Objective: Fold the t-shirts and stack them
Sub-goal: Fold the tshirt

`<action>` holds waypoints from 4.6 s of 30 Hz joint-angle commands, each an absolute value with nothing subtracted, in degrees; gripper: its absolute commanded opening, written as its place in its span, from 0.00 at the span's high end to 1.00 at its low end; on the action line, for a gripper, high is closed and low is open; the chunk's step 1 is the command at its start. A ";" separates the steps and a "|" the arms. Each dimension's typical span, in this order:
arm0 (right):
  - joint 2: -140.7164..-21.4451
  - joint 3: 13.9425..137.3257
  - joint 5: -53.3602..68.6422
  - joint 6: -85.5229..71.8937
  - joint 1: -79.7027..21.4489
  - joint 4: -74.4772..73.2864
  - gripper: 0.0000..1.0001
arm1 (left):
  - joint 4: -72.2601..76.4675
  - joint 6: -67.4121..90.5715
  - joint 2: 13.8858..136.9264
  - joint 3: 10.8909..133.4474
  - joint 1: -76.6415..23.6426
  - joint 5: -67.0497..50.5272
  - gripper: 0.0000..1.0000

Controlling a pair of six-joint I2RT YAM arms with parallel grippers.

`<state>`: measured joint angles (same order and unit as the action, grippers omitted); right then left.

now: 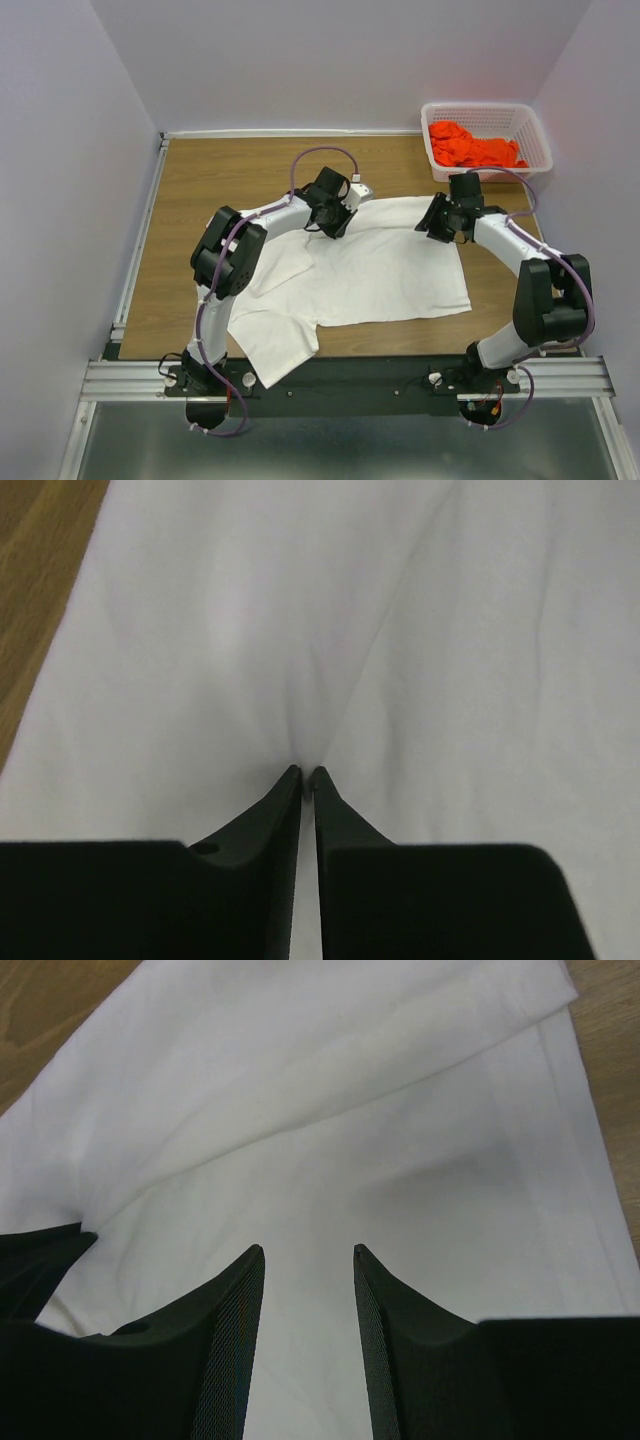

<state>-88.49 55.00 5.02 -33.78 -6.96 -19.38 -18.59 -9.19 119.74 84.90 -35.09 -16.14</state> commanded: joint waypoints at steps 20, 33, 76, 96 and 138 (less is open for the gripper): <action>-97.91 59.33 1.76 -41.48 -1.50 -13.63 0.54 | -20.39 -8.96 114.35 82.97 -35.86 -19.95 1.00; -103.80 60.12 5.36 -44.03 -0.70 -10.64 0.56 | -19.42 -8.79 113.64 81.83 -35.95 -20.83 1.00; -104.77 55.11 10.37 -40.52 7.73 -3.69 0.63 | -5.80 32.25 99.49 51.07 -3.78 -5.36 0.68; -98.09 55.01 18.79 -37.10 13.18 -3.96 0.62 | -9.40 29.53 96.26 58.01 -3.08 -6.06 0.45; -113.48 71.82 5.27 -33.05 2.90 4.75 0.62 | -7.03 33.49 107.94 72.07 -3.52 -8.96 0.41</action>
